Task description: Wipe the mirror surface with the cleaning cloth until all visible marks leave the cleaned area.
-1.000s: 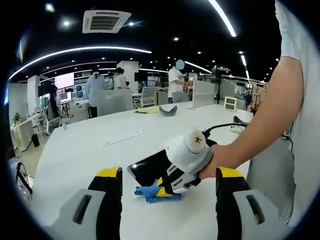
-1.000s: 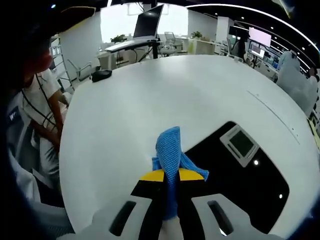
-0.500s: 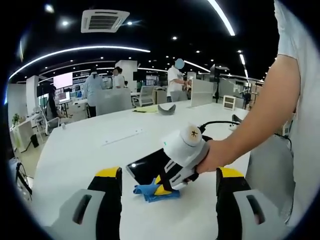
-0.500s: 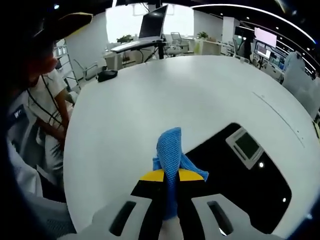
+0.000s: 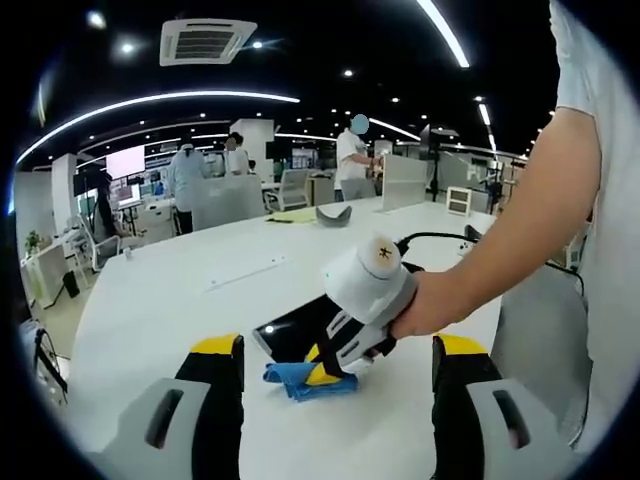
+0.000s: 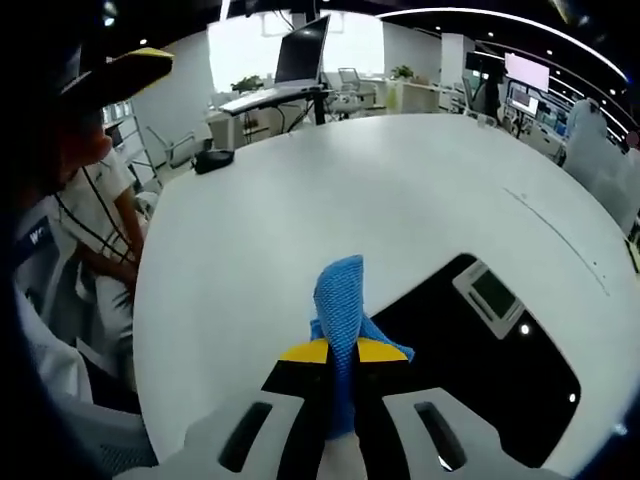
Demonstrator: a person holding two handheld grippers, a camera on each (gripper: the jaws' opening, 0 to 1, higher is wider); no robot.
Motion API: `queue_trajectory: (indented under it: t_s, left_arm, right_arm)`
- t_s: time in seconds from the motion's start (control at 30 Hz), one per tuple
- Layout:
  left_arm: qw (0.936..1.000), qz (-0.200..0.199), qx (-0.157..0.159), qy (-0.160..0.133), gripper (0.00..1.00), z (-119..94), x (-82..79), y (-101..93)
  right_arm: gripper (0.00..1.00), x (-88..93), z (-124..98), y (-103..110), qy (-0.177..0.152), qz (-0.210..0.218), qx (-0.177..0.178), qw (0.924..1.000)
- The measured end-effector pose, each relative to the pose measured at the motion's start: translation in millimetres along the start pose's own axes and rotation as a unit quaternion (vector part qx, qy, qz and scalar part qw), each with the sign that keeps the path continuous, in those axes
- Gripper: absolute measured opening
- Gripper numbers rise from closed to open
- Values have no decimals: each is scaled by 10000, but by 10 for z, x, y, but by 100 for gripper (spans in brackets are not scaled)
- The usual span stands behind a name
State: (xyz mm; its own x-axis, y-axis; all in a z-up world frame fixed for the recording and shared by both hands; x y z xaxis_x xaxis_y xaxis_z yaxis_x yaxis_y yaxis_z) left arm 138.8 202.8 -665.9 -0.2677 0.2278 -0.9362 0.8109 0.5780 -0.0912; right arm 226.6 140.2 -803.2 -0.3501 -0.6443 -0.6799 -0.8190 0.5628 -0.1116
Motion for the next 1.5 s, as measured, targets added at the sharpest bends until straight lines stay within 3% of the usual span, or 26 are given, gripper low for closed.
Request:
queue_trajectory:
  t_s: [0.87, 1.2, 1.5]
  left_arm:
    - [9999, 140, -63, -30, 78, -68, -123, -81]
    - [9999, -63, -119, -4, 86, -81, -106, -142]
    - [9999, 30, -119, 6, 86, -76, -122, -215]
  right_arm:
    - [3, -15, -502, -87, -284, 149, 174, 9993]
    - [3, 95, -770, -153, -367, 134, 240, 9989]
    - [3, 249, -1054, -270, -475, 304, 345, 9978]
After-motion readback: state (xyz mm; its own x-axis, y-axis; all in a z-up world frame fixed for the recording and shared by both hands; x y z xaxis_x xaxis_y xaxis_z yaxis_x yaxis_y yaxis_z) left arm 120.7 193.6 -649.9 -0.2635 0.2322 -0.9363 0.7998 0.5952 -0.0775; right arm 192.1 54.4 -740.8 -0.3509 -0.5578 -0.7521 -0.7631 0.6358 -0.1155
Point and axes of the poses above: the point that each gripper's makers call its tool centre point, and the gripper's own axes: z roughly forward along the fingers, y roughly to its left, x roughly out of its underside, the point moved 4 cm from there along -z, roughly backward along the fingers, and after that the axes turned 11 degrees about x, right-handed, at the moved point
